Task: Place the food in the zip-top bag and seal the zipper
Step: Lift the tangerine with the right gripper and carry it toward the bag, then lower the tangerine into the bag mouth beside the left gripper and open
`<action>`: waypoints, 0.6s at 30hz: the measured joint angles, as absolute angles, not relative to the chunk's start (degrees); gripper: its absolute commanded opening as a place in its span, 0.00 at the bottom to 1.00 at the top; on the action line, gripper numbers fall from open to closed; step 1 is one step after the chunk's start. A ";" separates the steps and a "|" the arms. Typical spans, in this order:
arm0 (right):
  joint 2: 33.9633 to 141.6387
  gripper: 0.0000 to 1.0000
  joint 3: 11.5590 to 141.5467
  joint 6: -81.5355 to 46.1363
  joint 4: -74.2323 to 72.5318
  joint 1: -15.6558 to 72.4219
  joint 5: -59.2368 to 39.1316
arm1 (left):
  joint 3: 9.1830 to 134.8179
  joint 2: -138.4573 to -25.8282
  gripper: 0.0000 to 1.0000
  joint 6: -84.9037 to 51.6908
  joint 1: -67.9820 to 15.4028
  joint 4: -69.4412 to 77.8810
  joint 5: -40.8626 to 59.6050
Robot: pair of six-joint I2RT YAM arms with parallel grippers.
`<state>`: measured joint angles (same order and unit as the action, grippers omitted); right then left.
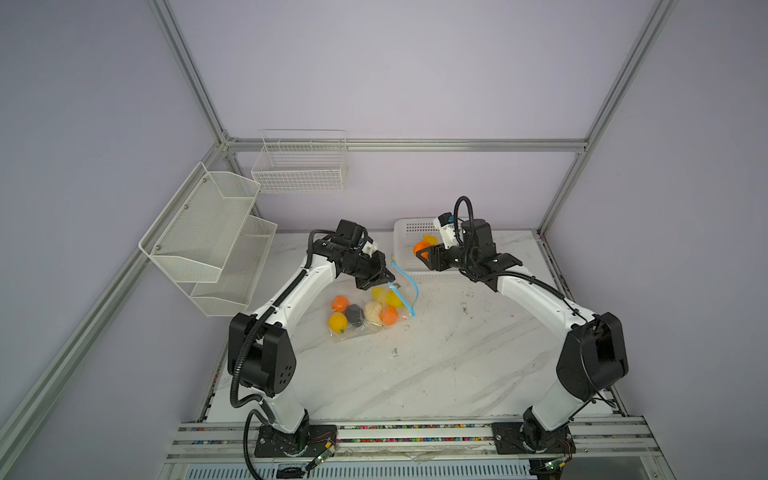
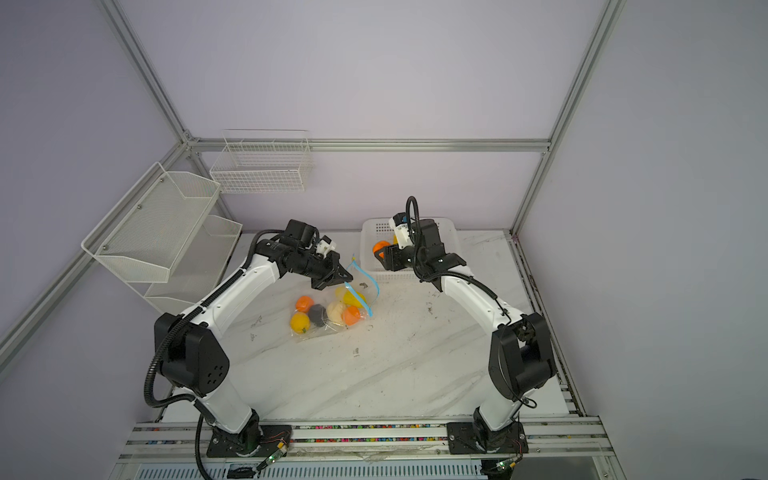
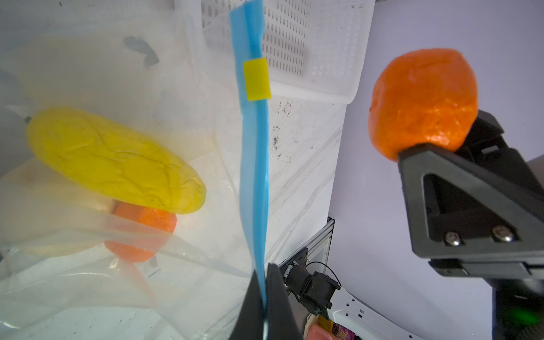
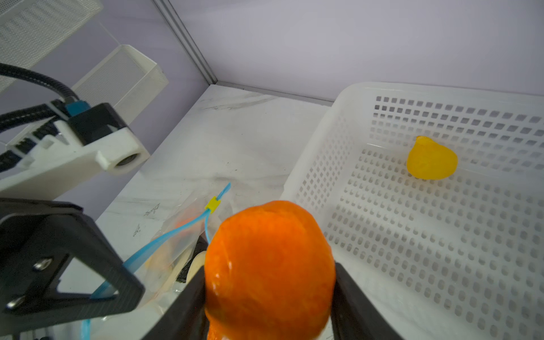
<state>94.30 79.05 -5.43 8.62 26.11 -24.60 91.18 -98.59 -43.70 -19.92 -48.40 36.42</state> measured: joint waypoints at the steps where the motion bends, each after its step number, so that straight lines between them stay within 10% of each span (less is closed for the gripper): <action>1: 93.51 0.59 78.43 -5.54 8.88 26.50 -25.10 | 91.18 -98.59 0.00 -43.70 -19.92 -48.40 36.42; 18: 95.31 0.59 75.64 -7.51 9.72 31.64 -32.86 | 91.18 -98.59 0.00 -43.72 -19.92 -47.81 36.42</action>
